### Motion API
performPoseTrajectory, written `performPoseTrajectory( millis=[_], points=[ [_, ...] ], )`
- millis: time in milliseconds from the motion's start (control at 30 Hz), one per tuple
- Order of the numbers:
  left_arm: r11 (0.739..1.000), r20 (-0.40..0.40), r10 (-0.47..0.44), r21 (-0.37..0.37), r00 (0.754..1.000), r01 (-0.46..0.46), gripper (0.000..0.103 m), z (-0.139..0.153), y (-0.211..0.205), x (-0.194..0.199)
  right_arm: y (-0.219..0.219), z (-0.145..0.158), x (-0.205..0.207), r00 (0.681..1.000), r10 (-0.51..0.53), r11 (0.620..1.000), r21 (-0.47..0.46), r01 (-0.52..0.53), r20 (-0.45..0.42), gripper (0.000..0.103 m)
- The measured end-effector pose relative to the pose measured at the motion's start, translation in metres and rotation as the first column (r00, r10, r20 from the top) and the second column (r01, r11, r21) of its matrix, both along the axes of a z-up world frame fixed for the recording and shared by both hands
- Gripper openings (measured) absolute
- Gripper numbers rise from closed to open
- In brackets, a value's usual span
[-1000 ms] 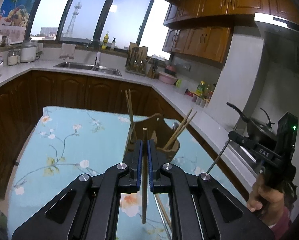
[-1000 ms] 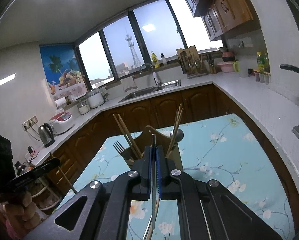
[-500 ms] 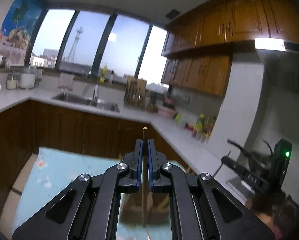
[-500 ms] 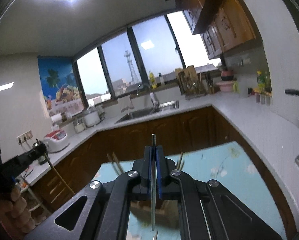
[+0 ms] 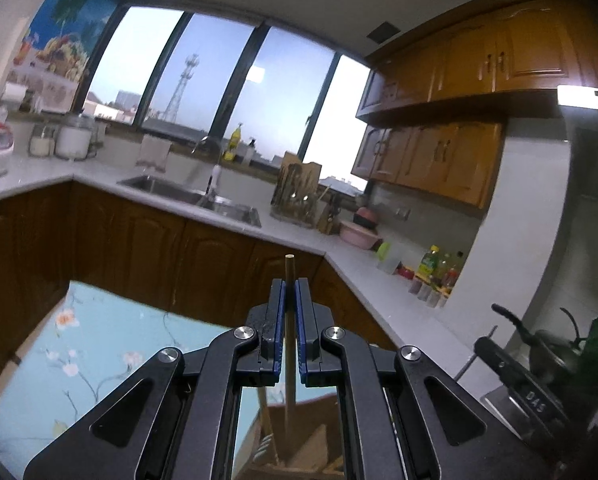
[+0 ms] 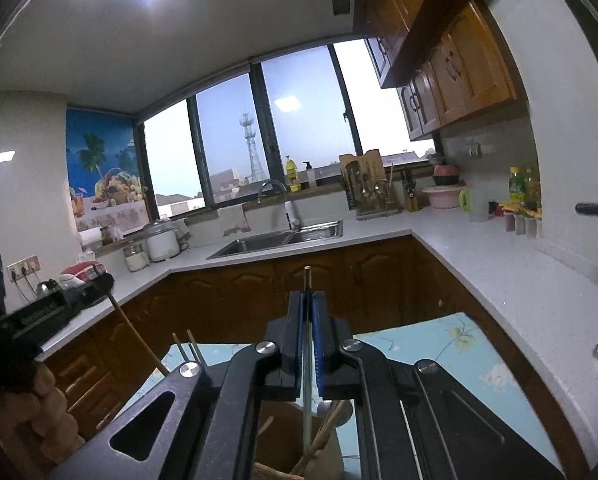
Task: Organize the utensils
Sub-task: 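Carry the metal chopstick with the right gripper while the left gripper carries the wooden chopstick into the holder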
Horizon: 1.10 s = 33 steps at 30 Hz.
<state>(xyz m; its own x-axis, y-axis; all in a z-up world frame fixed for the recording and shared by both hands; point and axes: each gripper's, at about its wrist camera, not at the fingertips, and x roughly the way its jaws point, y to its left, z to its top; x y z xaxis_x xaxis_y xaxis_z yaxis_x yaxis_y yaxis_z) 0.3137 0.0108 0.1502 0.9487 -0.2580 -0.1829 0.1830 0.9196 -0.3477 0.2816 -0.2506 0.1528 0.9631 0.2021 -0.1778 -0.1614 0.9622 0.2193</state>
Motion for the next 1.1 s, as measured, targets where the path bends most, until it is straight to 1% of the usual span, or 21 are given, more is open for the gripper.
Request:
performPoseTrajectory(
  millis=[100, 233, 300, 433, 500, 600, 633, 833, 1100],
  points=[
    [1.000, -0.020, 0.018, -0.005, 1.000, -0.018, 0.004, -0.017, -0.002, 0.005, 0.000, -0.014, 0.002, 1.000, 0.000, 1.000, 0.012, 0.000, -0.009, 0.004],
    [1.000, -0.054, 0.020, 0.007, 0.998, -0.019, 0.004, -0.034, -0.005, 0.011, -0.003, -0.031, 0.009, 0.999, 0.002, 1.000, 0.028, -0.001, -0.051, 0.004],
    [1.000, -0.058, 0.010, 0.017, 0.998, -0.009, 0.004, -0.041, -0.007, 0.011, -0.004, -0.039, 0.012, 0.997, 0.006, 0.999, 0.038, -0.003, -0.075, 0.005],
    [0.997, -0.055, -0.004, 0.075, 0.998, 0.008, 0.005, -0.046, -0.017, 0.007, -0.004, -0.053, 0.016, 0.993, 0.019, 0.999, 0.050, -0.013, -0.121, 0.005],
    [0.996, -0.085, -0.045, 0.079, 0.995, 0.052, 0.005, -0.049, -0.022, 0.010, -0.004, -0.058, 0.016, 0.991, 0.012, 0.999, 0.046, -0.006, -0.136, 0.005],
    [0.992, -0.122, -0.047, 0.114, 0.991, 0.061, 0.005, -0.056, -0.029, 0.013, -0.004, -0.060, 0.018, 0.988, 0.010, 0.999, 0.051, -0.002, -0.155, 0.005],
    [0.991, -0.121, -0.047, 0.118, 0.992, 0.062, 0.005, -0.057, -0.030, 0.012, -0.004, -0.062, 0.019, 0.986, 0.015, 0.998, 0.056, -0.006, -0.165, 0.005],
    [0.993, -0.136, -0.049, 0.102, 0.989, 0.063, 0.005, -0.058, -0.025, 0.012, -0.004, -0.064, 0.021, 0.984, 0.020, 0.999, 0.052, -0.011, -0.177, 0.005],
    [0.992, -0.150, -0.051, 0.109, 0.987, 0.068, 0.005, -0.057, -0.026, 0.015, -0.007, -0.066, 0.023, 0.983, 0.021, 0.998, 0.056, -0.011, -0.182, 0.005]
  ],
)
